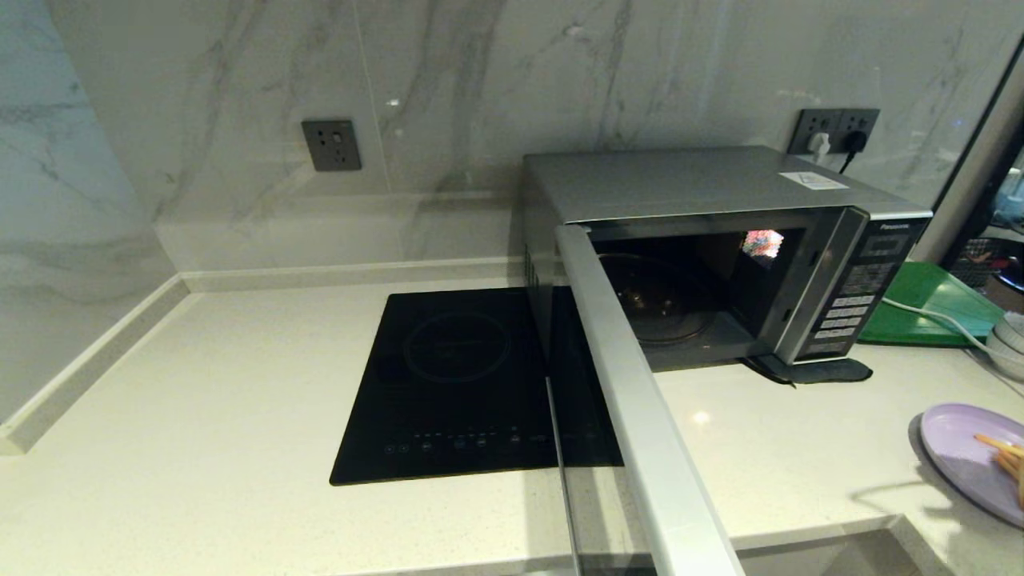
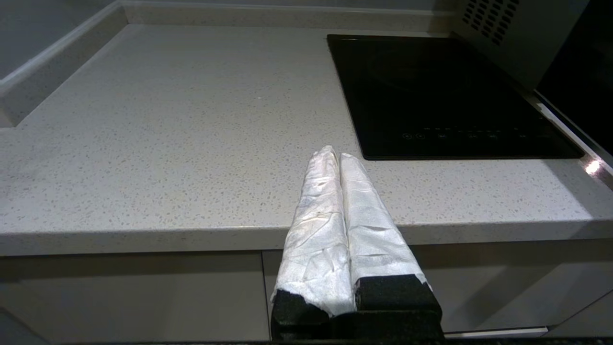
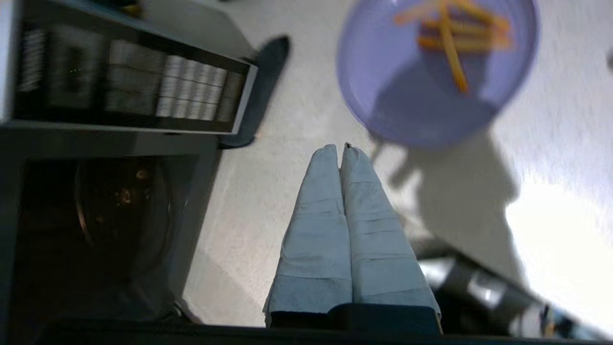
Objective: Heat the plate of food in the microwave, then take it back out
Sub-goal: Put the plate in the microwave oven
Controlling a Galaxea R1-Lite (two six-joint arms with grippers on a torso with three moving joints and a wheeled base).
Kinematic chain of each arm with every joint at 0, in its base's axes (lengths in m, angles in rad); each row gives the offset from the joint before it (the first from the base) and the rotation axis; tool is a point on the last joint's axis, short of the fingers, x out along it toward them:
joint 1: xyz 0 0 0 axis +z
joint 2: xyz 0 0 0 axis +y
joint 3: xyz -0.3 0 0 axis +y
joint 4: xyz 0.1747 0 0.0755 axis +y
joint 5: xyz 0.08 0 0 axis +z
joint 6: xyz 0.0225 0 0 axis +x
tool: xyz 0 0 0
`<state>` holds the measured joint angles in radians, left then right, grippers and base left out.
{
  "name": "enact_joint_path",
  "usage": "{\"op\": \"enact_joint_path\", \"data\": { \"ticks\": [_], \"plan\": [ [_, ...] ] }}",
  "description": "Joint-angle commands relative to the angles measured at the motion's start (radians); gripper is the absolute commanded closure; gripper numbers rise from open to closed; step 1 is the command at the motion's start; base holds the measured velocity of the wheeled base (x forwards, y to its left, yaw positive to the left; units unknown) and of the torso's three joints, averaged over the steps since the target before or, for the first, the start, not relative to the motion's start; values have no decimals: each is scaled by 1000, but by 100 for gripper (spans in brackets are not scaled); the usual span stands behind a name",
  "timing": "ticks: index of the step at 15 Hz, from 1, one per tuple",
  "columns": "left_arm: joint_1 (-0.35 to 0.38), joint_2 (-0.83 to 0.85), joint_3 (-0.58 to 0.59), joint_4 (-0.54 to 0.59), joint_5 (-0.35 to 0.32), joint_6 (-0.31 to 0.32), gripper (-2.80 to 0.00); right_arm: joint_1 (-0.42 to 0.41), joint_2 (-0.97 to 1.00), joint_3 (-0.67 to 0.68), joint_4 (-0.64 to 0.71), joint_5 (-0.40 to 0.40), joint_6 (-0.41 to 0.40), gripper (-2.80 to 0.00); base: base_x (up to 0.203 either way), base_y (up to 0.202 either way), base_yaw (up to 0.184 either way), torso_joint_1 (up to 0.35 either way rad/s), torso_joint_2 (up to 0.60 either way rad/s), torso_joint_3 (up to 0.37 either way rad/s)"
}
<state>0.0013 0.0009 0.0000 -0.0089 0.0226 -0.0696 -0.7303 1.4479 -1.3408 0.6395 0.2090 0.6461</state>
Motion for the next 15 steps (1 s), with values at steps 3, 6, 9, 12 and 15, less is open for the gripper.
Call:
{"op": "enact_joint_path", "data": {
  "ticks": [3,6,9,12,15],
  "plan": [
    [0,1,0,0,0,-1,0,-4,173,-1,46,-127,67,0,0,0,0,0,0,0],
    [0,1,0,0,0,-1,0,-9,222,3,2,-175,53,-280,0,0,0,0,0,0],
    [0,1,0,0,0,-1,0,-9,236,-1,41,-235,62,-280,0,0,0,0,0,0],
    [0,1,0,0,0,-1,0,-14,258,34,69,-237,70,-280,0,0,0,0,0,0],
    [0,1,0,0,0,-1,0,-13,296,39,75,-269,92,-280,0,0,0,0,0,0]
  ]
}}
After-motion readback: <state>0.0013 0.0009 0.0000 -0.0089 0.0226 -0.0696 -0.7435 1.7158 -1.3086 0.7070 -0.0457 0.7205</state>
